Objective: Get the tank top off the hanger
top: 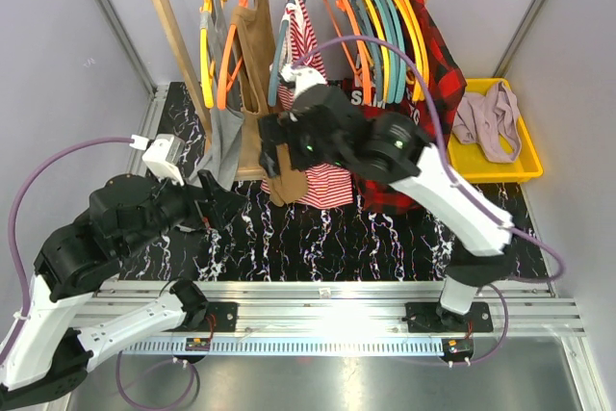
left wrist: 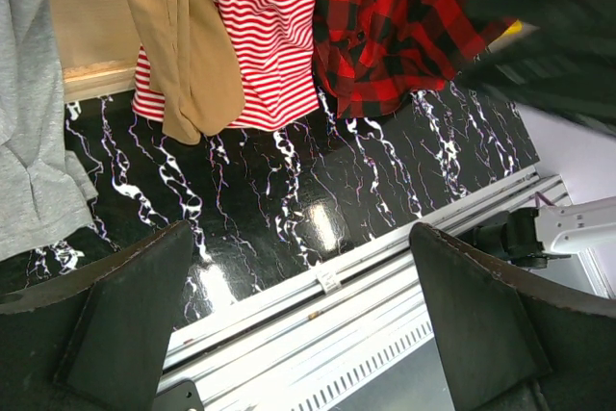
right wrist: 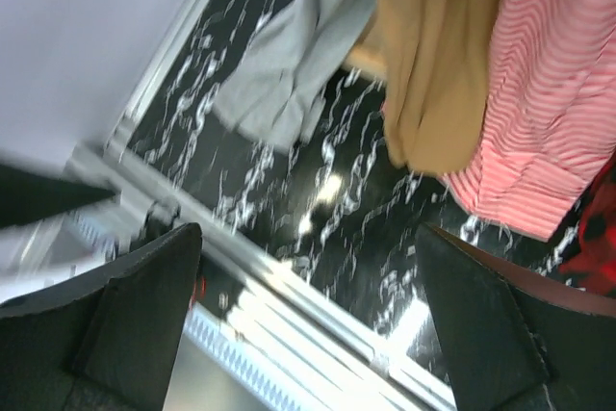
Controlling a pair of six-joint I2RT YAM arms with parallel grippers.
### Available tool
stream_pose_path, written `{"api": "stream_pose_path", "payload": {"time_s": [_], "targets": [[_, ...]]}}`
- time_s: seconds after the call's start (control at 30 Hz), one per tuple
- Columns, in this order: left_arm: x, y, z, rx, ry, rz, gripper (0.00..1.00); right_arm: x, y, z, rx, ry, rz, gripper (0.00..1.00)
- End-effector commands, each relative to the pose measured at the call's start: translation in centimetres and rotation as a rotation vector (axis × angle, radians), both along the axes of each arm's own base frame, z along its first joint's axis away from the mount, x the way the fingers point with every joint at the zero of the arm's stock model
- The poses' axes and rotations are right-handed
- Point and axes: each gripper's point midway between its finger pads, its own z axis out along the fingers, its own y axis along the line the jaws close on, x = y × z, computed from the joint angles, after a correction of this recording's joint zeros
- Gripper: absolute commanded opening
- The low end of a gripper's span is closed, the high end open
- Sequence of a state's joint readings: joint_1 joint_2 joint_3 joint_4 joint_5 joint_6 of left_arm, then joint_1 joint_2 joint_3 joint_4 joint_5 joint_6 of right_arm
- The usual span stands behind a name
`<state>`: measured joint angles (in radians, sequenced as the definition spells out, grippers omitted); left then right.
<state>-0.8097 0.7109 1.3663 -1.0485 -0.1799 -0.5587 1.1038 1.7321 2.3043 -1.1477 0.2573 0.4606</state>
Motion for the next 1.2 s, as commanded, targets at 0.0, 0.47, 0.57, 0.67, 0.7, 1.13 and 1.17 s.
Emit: {"api": "stream_pose_path", "payload": {"time_s": [0.0, 0.47, 0.57, 0.67, 0.7, 1.13, 1.17], "targets": [[-0.3, 0.1, 1.2, -0.049, -0.028, -0.002, 0.99, 3.7, -0.3, 3.6, 0.064, -0.122, -0.193, 1.0], [-1.3, 0.3, 0.5, -0.079, -0.008, -0.015, 0.99, 14.7, 0.9, 2.1, 0.161, -0.162, -0.451, 1.0], [-1.6, 0.7, 0.4, -0.084, -0.006, -0.01, 0.99, 16.3, 1.2, 4.1, 0.195, -0.247, -0.444, 0.99], [-1.7, 0.9, 0.3, -0.083, -0.005, -0.005, 0.99, 17.2, 0.4, 4.7, 0.181, -0.283, -0.462, 0.83], [-1.7, 0.9, 0.3, -0.086, -0.007, -0.006, 0.99, 17.7, -0.3, 4.4, 0.159, -0.284, -0.471, 0.77], [-1.5, 0.1, -0.3, -0.09, -0.001, -0.025, 0.99, 15.6, -5.4, 7.1, -0.081, -0.492, -0.329, 0.0], [-1.4, 0.1, -0.3, -0.092, 0.0, -0.026, 0.99, 15.6, -5.5, 8.2, -0.05, -0.523, -0.327, 0.0]]}}
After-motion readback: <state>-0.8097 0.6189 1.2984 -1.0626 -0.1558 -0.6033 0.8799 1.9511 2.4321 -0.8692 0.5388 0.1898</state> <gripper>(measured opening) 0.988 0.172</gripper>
